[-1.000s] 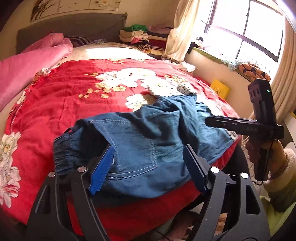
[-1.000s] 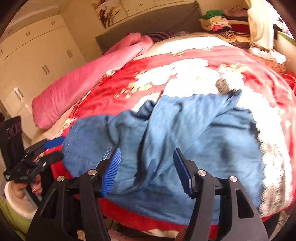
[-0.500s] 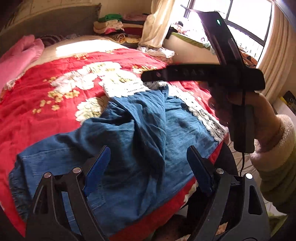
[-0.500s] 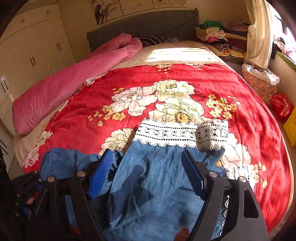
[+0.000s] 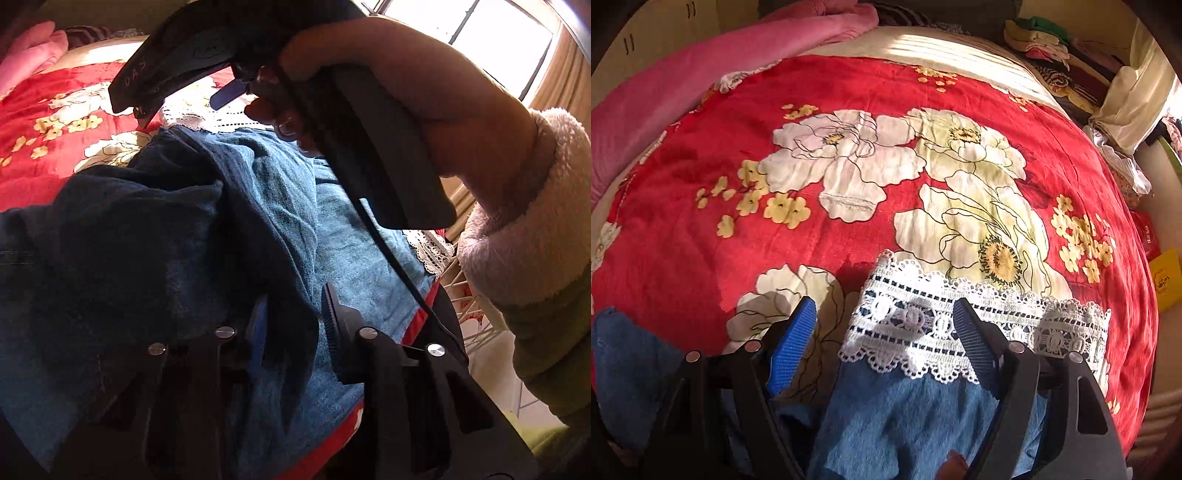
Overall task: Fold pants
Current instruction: 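Grasp the lace-trimmed hem with the right tool and lift it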
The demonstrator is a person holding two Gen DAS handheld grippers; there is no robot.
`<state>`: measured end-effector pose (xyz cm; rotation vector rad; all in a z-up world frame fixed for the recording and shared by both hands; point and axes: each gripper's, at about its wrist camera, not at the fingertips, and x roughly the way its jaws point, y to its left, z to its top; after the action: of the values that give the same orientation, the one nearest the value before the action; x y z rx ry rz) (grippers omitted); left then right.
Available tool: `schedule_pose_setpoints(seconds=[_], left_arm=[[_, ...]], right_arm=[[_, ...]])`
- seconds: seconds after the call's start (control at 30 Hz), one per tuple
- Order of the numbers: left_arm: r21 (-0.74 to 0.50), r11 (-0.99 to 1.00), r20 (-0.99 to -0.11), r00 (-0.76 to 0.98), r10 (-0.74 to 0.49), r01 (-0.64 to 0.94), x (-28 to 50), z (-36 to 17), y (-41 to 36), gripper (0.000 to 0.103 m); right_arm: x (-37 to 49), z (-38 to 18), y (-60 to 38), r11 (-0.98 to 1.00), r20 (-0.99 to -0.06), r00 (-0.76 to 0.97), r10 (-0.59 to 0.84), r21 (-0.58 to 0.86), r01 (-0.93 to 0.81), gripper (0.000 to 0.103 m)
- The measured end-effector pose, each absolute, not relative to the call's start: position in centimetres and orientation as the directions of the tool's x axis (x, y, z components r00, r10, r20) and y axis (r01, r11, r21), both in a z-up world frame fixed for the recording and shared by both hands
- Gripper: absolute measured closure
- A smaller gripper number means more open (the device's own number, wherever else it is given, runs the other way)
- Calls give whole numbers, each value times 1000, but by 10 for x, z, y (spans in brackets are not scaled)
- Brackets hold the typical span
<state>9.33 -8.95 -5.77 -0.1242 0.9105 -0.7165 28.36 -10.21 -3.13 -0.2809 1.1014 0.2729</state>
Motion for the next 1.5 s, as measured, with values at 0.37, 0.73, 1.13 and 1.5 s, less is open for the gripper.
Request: schedule_pose_setpoints(seconds=[0.37, 0.73, 1.13, 1.5], left_arm=[[-381, 756, -652, 425, -628, 532, 86, -53, -83, 100], [-322, 754, -627, 467, -623, 573, 78, -39, -78, 103], [-267, 728, -634, 454, -626, 631, 68, -37, -79, 103], [-59, 675, -677, 467, -568, 735, 35, -39, -112, 77]], right_arm=[[240, 26, -200, 942, -789, 522, 325, 220, -254, 96], [109, 54, -344, 917, -675, 676, 296, 399, -3, 96], [23, -5, -387, 856, -700, 645, 306, 499, 135, 96], [22, -13, -398, 825, -677, 662, 323, 544, 154, 96]])
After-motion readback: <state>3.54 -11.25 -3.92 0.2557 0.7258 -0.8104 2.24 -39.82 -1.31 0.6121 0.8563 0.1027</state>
